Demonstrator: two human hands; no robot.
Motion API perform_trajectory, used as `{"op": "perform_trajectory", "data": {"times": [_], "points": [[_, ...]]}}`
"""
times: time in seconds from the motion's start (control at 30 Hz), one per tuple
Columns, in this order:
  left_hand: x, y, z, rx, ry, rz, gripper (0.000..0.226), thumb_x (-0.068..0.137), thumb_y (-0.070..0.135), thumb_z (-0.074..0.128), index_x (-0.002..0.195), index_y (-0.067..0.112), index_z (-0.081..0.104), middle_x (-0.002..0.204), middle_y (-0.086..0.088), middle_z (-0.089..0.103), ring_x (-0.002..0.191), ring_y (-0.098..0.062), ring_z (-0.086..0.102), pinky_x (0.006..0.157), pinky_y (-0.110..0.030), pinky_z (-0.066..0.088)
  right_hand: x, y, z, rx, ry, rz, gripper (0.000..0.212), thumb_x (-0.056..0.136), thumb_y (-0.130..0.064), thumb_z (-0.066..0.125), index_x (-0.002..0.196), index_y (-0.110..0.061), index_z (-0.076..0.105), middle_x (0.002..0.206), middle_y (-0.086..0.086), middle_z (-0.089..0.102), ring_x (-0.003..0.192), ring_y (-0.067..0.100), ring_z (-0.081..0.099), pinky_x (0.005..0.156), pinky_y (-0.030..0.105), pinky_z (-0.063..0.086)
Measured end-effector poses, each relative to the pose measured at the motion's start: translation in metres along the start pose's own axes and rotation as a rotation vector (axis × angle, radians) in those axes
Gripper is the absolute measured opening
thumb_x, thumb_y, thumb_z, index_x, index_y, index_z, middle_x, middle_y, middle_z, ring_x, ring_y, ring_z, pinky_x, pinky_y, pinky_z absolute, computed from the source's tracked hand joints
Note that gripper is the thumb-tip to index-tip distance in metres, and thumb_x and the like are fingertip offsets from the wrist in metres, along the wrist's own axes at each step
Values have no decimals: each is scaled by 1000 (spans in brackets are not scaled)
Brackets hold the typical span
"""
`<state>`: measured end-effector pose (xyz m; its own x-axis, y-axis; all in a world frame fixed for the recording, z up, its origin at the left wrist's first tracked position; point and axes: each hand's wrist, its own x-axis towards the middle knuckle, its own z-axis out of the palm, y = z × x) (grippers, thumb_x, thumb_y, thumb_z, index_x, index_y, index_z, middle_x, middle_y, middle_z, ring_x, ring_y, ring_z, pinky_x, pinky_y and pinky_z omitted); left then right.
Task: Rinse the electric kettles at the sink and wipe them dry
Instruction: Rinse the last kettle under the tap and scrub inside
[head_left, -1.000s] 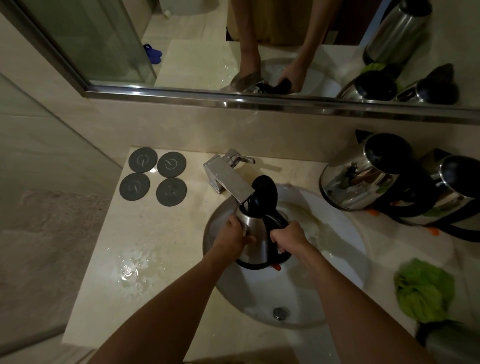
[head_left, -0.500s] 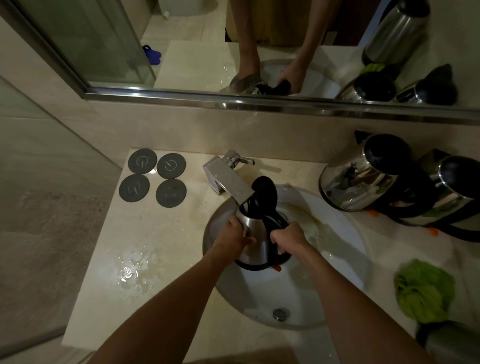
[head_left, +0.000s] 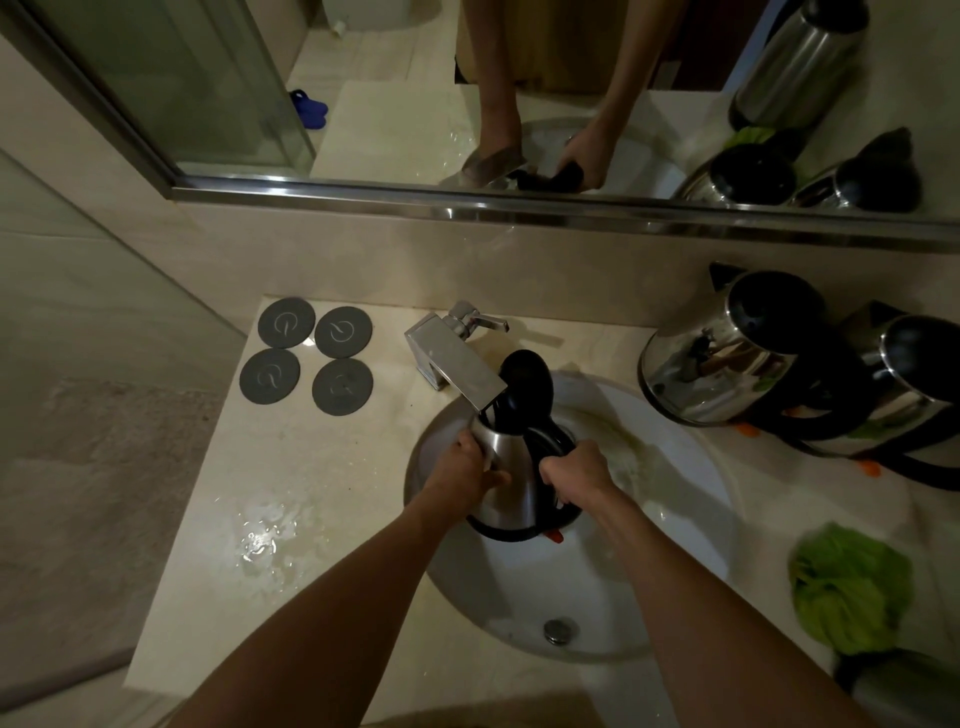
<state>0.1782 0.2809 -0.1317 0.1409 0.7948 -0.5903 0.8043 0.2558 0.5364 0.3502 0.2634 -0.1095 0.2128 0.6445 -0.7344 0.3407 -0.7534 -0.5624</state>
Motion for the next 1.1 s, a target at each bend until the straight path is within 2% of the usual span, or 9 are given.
{"op": "perform_trajectory", "data": {"times": [0.17,0.3,0.47,0.6,0.73,0.9,1.0,1.1], "points": [[-4,0,4,19,9,-4,79,86,30,74,143,2,28,137,-18,51,123,-31,52,97,-34,43,0,6,1,21,-1,25,12,73,-6,61,83,-9,54,76,9,59,66,24,59,53,26,45],[-8,-1,7,8,29,-2,81,85,28,75,145,2,26,138,-18,50,125,-32,51,99,-36,43,2,16,7,40,-7,56,42,61,-17,61,100,-2,57,87,14,64,78,31,65,59,31,50],[-6,-1,5,15,40,9,76,83,28,76,140,2,33,134,-18,53,122,-33,53,98,-37,44,12,21,10,39,-2,68,56,55,-24,60,107,-3,57,97,18,67,87,36,68,69,37,57],[-5,-2,7,16,47,14,76,82,28,77,139,3,34,133,-17,55,121,-31,55,98,-37,45,11,19,9,39,-11,73,53,56,-21,60,105,-2,57,93,18,67,83,34,68,63,32,52],[-3,-1,7,33,44,4,79,82,27,77,141,1,32,136,-19,51,124,-33,52,100,-37,43,11,18,8,25,-5,73,40,61,-16,62,99,-4,57,92,18,67,85,36,68,62,32,50],[-3,0,8,32,44,-5,80,82,27,78,142,2,31,137,-18,50,125,-32,51,103,-38,43,10,16,6,19,-5,65,24,68,-9,64,91,-8,56,83,11,63,76,29,63,59,30,48],[-3,0,8,37,42,-7,79,82,28,78,141,3,32,135,-18,52,123,-32,52,102,-38,44,11,18,6,26,-11,72,33,68,-11,64,100,-5,56,88,13,64,77,28,64,57,29,47],[-3,1,6,42,32,-4,77,82,27,77,140,2,32,134,-18,53,122,-32,53,100,-37,45,11,19,6,13,-33,75,47,64,-15,63,109,0,58,84,13,63,69,25,62,53,27,45]]}}
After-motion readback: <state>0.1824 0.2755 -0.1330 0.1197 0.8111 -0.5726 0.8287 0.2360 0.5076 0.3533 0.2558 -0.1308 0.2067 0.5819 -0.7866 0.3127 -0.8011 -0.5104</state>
